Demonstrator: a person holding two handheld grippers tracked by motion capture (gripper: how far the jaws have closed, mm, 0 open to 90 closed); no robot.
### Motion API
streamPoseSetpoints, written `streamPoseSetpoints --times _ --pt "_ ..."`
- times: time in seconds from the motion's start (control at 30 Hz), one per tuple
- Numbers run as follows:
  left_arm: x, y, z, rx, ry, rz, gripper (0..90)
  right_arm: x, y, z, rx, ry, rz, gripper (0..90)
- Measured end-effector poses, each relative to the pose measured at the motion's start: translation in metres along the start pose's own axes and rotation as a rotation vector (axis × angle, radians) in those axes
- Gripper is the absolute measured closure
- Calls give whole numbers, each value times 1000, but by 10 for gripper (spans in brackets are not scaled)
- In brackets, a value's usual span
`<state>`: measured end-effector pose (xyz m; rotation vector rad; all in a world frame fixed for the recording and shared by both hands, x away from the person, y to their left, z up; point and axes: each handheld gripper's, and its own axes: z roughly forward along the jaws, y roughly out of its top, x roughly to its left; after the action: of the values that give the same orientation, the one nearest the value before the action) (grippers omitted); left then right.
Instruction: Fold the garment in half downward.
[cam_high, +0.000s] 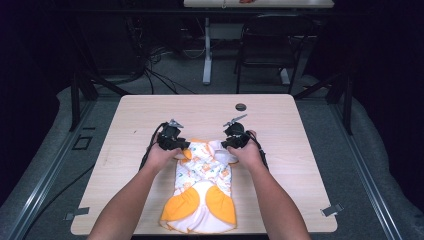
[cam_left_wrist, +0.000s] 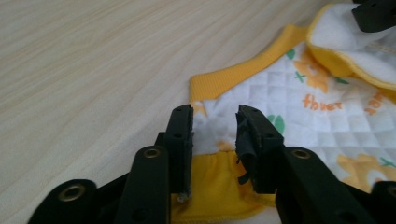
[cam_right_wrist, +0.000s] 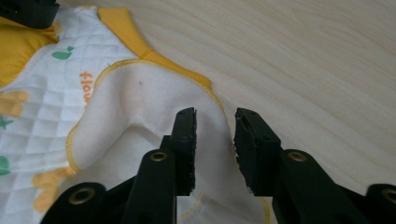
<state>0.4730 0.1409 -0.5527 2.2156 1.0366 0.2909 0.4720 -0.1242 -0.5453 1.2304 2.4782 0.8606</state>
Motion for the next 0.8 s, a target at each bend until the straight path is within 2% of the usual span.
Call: streamPoseSetpoints --times 0.07,0.13,0.27,0.4,0.5,0.57,0.63,0.73,0.8 --pt "2 -2 2 -10 14 -6 608 0 -1 3 -8 0 -1 632" --pt "3 -5 4 -8 24 -12 585 1 -1 5 15 -14 -3 626" --pt "5 -11 7 -15 22 -31 560 3 -2 10 33 -18 -5 608" --pt "5 -12 8 8 24 -19 558 3 -4 14 65 3 -14 580" --pt "4 -12 10 24 23 -18 568 3 -6 16 59 -1 2 582" --pt "4 -13 11 21 24 -21 572 3 -6 16 61 -4 -4 589" --pt "4 -14 11 14 16 -29 582 3 -7 17 52 13 14 620" --pt "4 -16 11 1 10 -38 594 2 -8 16 54 24 17 677" --pt "4 -16 10 1 -14 -32 641 4 -9 17 44 35 29 716"
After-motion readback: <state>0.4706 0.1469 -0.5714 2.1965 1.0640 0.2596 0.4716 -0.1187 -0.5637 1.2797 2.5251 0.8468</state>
